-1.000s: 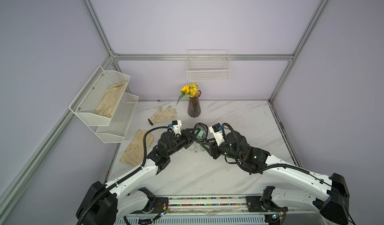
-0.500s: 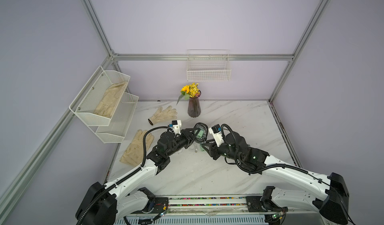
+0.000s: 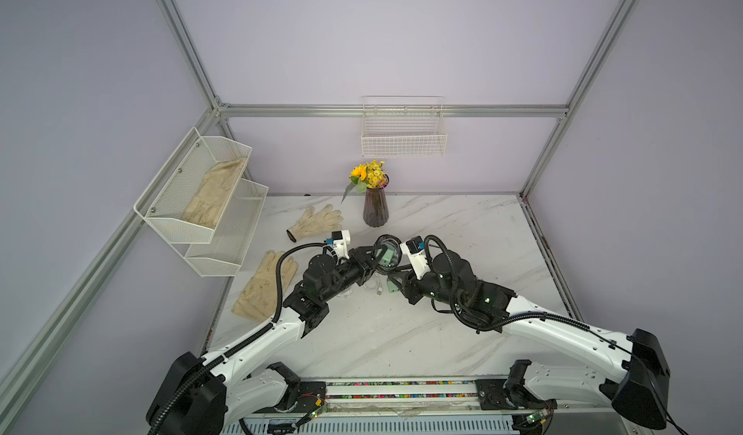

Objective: Pack away charging kits
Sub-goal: Zip the zipper on the storage bag.

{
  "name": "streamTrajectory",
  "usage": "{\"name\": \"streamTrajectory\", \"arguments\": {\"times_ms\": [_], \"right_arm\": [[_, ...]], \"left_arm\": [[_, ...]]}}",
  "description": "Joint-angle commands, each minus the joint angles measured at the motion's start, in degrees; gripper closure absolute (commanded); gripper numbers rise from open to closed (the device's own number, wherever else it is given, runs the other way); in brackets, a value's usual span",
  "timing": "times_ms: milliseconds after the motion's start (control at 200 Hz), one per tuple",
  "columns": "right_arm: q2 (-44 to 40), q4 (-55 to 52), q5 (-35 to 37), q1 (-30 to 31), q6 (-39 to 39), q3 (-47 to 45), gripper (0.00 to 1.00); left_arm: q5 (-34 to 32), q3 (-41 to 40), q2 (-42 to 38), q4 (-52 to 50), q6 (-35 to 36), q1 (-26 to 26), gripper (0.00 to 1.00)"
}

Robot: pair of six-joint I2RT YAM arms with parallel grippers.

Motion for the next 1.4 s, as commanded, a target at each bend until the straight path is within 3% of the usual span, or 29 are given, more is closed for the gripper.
{"name": "streamTrajectory", "arguments": {"times_ms": [0, 340, 740, 1215, 1395], "right_arm": [[0.8, 3.3, -1.0, -0.2, -1.3, 2.3, 0.75], [-0.8, 1.4, 1.0, -0.3, -0.4, 1.7, 1.0], [-2.8, -10.6, 6.2, -0.3, -3.6, 4.2, 1.0], [2.6, -21.9, 3.4, -0.2, -7.9, 9.9, 1.0], [4.8, -27.1, 7.2, -0.2, -9.0, 12.4, 1.0]], "left_arm": [[2.2, 4.8, -0.6, 3.8, -0.3, -0.2, 0.79], [1.6, 4.4, -1.2, 3.3, -0.3, -0.1, 0.81], [0.2, 6.4, -3.3, -6.0, 4.7, 0.9, 0.9], [3.0, 10.4, -4.4, -14.7, 12.7, 5.2, 0.94], [4.5, 11.6, -4.4, -16.1, 14.3, 6.7, 0.97]]}}
